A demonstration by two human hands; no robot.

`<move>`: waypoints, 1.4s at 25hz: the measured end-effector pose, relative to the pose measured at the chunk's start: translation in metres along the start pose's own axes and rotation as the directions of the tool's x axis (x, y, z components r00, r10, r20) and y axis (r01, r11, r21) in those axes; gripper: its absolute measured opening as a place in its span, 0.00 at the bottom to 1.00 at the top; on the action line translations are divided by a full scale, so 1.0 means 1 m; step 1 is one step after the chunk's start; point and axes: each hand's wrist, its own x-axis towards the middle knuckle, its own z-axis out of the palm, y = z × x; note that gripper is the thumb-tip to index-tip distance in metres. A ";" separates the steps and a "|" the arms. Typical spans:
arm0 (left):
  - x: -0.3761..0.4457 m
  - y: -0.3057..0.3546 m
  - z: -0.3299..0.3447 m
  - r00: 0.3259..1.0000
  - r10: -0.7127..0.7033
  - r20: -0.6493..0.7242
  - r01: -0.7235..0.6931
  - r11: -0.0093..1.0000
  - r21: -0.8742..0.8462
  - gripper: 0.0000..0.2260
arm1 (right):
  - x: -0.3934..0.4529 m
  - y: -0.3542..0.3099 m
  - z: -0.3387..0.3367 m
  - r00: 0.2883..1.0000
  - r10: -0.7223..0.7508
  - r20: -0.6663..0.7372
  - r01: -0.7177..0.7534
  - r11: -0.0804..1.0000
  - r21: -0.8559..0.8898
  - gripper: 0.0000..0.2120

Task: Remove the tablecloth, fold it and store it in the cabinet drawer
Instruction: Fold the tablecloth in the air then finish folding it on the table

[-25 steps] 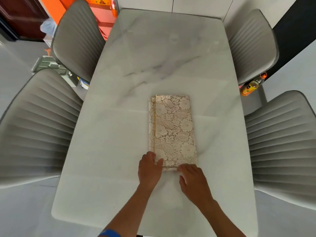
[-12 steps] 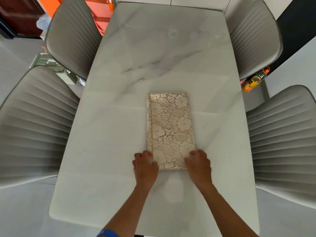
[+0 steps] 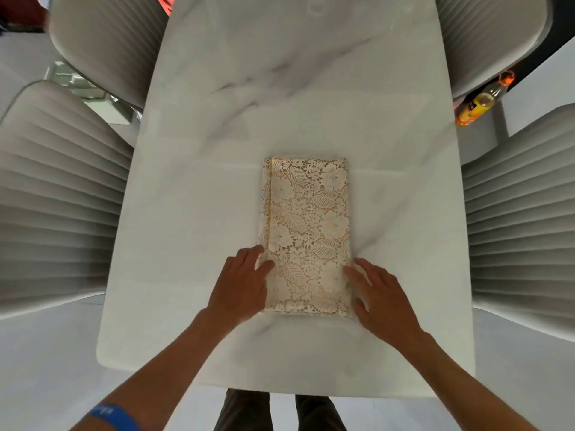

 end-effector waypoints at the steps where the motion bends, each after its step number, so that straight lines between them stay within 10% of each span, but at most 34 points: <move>1: 0.014 -0.004 -0.002 0.994 0.087 0.065 -0.089 0.996 0.025 0.28 | 0.007 0.007 0.001 0.982 -0.181 0.056 0.186 0.978 -0.090 0.29; 5: 0.050 -0.041 0.005 0.854 0.283 0.436 -0.328 0.944 0.031 0.34 | 0.040 0.041 0.002 0.836 -0.489 0.247 0.534 0.828 -0.169 0.32; 11: 0.031 -0.071 0.016 0.828 0.471 0.303 -0.433 0.882 -0.187 0.34 | 0.034 0.026 0.027 0.815 -0.566 0.121 0.578 0.806 -0.124 0.33; 15: 0.024 -0.069 0.021 0.861 0.441 0.254 -0.401 0.895 -0.196 0.41 | 0.042 0.025 0.015 0.927 -0.375 0.024 0.335 0.852 0.403 0.21; 19: 0.030 -0.041 0.022 0.984 0.179 -0.009 -0.162 0.864 -0.476 0.27 | 0.056 0.022 -0.008 0.965 -0.051 0.257 -0.182 0.575 0.798 0.16; 23: 0.051 -0.030 0.013 0.916 -0.296 0.270 0.387 0.479 -0.788 0.21 | 0.084 0.011 -0.019 0.938 0.273 0.213 -0.323 0.469 0.822 0.07; 29: 0.075 -0.014 0.019 0.782 -0.611 0.121 0.561 0.606 -0.564 0.21 | 0.110 -0.012 -0.007 0.792 0.610 0.007 -0.495 0.636 0.592 0.17; 33: 0.079 -0.007 0.024 0.759 -0.651 0.009 0.546 0.628 -0.555 0.15 | 0.119 -0.017 -0.008 0.740 0.672 -0.016 -0.579 0.650 0.492 0.13; 35: 0.076 -0.009 0.026 0.772 -0.636 -0.024 0.510 0.641 -0.574 0.12 | 0.122 -0.028 -0.008 0.811 0.531 -0.247 -0.447 0.834 0.324 0.06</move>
